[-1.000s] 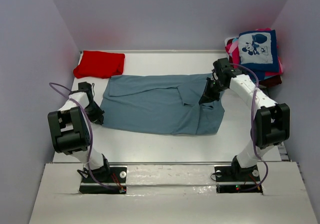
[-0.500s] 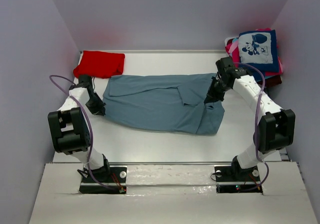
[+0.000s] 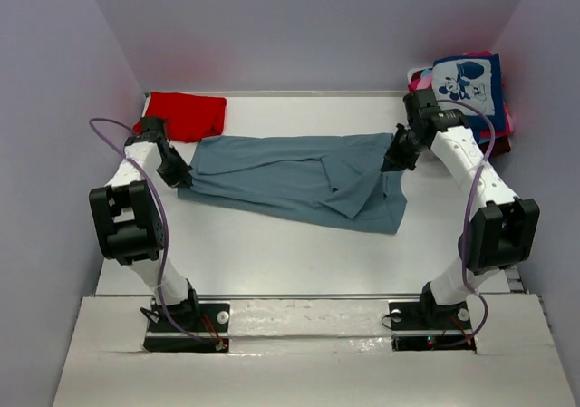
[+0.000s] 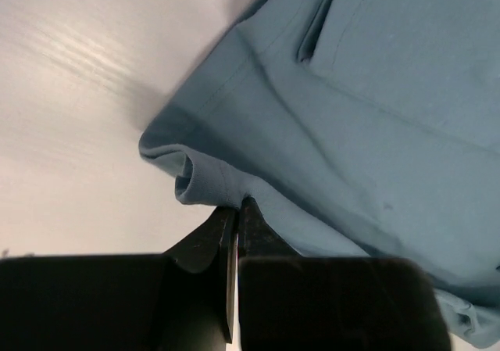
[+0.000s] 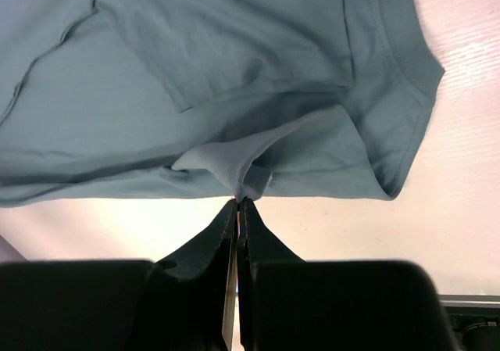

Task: Fold and stack the t-shirts
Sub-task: Grap the side of the flattened tshirt closest away from the robot with both arms

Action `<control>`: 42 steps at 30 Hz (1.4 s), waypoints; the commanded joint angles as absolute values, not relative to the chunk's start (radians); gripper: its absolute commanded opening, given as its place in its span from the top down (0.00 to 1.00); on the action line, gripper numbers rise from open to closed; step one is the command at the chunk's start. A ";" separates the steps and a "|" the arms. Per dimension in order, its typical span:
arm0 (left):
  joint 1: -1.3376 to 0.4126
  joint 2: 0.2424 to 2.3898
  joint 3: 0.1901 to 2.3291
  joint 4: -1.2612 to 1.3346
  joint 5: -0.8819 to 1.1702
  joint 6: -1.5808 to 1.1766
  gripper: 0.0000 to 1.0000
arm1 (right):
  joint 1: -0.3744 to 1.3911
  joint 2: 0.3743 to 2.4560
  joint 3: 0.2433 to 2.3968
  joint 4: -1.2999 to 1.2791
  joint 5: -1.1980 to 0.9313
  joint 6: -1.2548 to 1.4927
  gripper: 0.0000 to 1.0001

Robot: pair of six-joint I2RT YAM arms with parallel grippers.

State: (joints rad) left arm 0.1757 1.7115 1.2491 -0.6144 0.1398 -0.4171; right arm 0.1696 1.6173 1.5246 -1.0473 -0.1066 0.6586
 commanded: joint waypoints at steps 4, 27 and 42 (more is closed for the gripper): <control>0.164 1.808 1.373 -0.584 0.172 -0.434 0.94 | 0.138 1.684 1.652 -1.074 -0.066 0.652 0.93; 0.126 2.037 1.652 -0.646 0.184 -0.434 0.94 | 0.083 1.836 1.870 -1.115 -0.043 0.643 0.93; 0.126 2.068 1.700 -0.661 0.192 -0.437 0.94 | 0.038 1.859 1.874 -1.098 -0.057 0.638 0.93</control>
State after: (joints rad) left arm 0.1215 2.0590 1.6417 -0.6441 0.1970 -0.4435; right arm 0.0463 1.8431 1.8248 -1.1114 -0.0624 0.6502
